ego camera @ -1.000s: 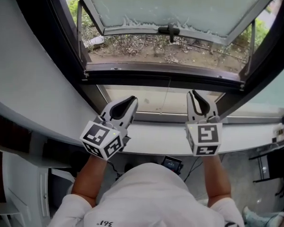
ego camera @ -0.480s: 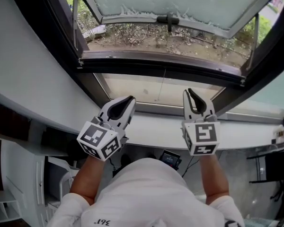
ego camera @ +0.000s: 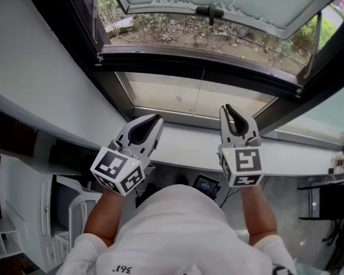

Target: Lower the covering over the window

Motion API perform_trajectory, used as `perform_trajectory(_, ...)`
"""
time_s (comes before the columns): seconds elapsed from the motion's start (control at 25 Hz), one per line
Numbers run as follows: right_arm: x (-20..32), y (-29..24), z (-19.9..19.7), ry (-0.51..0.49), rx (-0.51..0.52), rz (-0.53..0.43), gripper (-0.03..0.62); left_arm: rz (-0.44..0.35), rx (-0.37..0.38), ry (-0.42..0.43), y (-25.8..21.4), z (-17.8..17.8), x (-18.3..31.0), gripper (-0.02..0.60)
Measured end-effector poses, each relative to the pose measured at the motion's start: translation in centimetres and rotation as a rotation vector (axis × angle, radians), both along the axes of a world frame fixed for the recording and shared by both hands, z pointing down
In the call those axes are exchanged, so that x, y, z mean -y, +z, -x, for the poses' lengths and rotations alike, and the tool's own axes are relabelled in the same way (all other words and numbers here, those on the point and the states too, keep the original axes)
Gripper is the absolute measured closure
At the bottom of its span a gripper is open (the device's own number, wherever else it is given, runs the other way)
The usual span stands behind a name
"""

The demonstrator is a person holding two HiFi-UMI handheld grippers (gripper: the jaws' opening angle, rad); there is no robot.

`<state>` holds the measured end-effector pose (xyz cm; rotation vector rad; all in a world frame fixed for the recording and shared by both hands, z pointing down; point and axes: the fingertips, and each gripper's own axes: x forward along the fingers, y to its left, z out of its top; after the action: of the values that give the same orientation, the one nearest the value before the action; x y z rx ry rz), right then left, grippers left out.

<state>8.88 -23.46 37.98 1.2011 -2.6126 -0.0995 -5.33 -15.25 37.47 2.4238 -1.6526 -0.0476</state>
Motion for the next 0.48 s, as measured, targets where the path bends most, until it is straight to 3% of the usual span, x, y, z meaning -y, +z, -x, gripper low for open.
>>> perform_trajectory(0.48, -5.6, 2.3, 3.1, 0.043, 0.001, 0.051, 0.546, 0.077, -0.010, 0.103, 2.8, 1.3, -5.0, 0.546)
